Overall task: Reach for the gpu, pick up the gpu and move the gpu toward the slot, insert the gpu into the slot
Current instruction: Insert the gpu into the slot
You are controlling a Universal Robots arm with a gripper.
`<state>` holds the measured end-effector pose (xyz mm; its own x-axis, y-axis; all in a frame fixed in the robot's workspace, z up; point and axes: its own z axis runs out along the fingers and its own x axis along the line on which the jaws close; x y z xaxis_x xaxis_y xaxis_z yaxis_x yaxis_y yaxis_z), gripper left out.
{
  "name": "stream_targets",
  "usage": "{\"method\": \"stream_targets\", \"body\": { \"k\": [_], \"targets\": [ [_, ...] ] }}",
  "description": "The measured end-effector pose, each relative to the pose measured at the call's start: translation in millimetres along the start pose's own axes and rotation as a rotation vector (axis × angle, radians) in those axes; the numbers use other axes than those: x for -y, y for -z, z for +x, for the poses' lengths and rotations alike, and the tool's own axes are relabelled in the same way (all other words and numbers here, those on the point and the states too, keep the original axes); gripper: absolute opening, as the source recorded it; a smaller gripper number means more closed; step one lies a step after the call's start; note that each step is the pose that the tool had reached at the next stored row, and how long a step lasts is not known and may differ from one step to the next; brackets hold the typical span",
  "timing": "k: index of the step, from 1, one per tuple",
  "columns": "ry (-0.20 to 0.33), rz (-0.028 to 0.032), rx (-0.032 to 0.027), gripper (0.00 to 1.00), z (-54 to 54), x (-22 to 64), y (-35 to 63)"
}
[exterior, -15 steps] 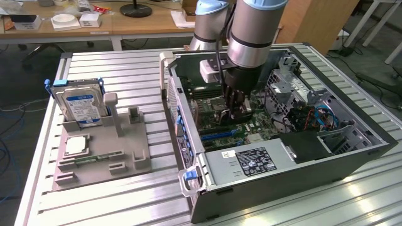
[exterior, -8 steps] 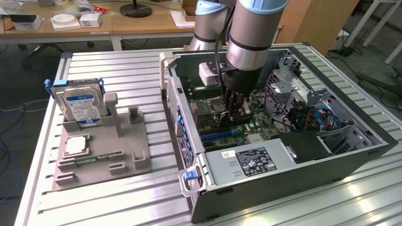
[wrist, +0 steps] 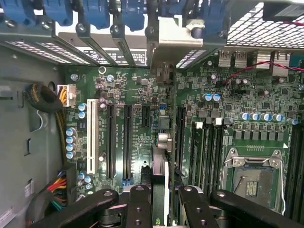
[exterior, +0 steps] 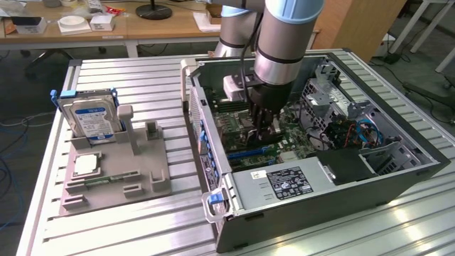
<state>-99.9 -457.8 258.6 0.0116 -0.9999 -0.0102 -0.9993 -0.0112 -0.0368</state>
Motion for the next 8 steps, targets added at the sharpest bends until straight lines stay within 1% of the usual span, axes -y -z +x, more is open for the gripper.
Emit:
{"method": "stream_targets", "body": {
  "k": [3,8],
  "targets": [
    [-0.007,-0.0001,-0.0005,0.27,0.0,-0.2,-0.8],
    [-0.010,0.0003,-0.0002,0.27,-0.1,-3.5,-2.9]
  ]
}}
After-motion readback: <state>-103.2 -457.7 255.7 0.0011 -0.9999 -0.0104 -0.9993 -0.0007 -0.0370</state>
